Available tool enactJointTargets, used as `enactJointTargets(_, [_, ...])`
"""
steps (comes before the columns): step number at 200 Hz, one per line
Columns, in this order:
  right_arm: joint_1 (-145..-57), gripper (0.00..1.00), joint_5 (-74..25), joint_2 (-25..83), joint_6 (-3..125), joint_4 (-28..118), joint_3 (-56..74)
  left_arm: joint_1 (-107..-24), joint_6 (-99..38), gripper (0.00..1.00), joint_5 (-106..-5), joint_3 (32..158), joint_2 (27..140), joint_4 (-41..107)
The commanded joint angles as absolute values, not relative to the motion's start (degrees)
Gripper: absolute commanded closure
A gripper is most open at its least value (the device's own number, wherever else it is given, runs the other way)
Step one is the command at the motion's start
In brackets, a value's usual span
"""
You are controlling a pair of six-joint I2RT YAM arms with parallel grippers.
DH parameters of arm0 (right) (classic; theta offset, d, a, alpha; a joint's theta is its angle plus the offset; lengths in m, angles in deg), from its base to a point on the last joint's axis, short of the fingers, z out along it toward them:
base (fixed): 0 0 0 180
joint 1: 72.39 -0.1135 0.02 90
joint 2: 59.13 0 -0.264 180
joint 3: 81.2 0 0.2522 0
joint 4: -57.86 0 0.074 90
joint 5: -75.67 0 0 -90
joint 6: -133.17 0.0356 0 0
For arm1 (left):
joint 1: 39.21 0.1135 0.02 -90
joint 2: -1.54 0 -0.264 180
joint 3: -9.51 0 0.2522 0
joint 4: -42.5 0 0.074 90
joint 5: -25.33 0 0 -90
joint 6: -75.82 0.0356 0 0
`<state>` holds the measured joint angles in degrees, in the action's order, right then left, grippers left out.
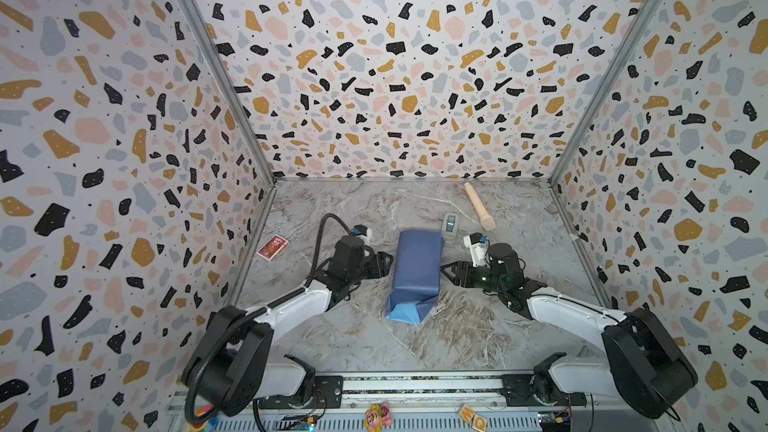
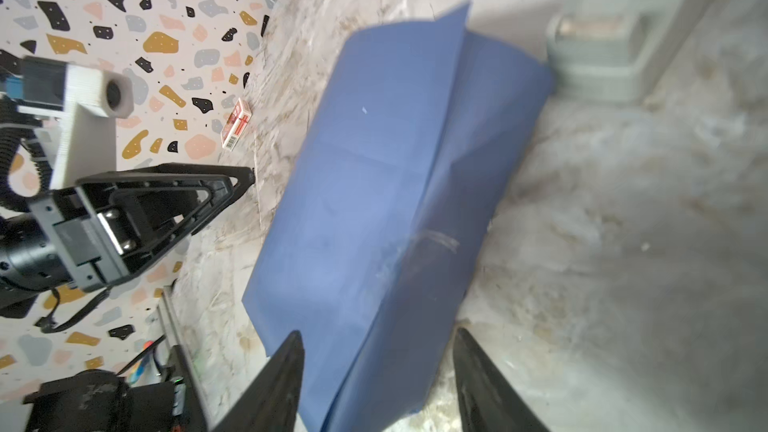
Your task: Wrap the gift box in paper
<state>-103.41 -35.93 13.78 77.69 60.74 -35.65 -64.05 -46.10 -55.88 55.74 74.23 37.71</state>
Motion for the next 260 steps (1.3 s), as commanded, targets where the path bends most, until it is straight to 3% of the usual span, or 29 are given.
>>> enactJointTargets(1, [-108.7,0.48,-30.8,13.8,70.1,53.4,-30.2,-63.8,-44.1,0.49,-60.4,52.3,71.1,31.6])
enactJointTargets(32, [-115.0,0.56,-29.6,20.4,66.6,51.5,-23.2,-64.5,-44.6,0.63,-57.1,46.8,68.5,33.8])
enactJointTargets(80, [-116.0,0.67,-30.9,27.4,65.5,51.9,-20.8,-71.2,-47.9,0.75,-54.3,43.9,69.4,40.0])
enactJointTargets(172, [-116.0,0.72,-31.0,28.7,67.6,53.2,-25.8,-79.1,-51.0,0.83,-55.0,46.2,74.6,45.8])
enactJointTargets(260, [-116.0,0.74,-31.5,28.6,69.1,55.2,-28.3,-81.7,-52.4,0.83,-55.6,47.2,76.0,47.4])
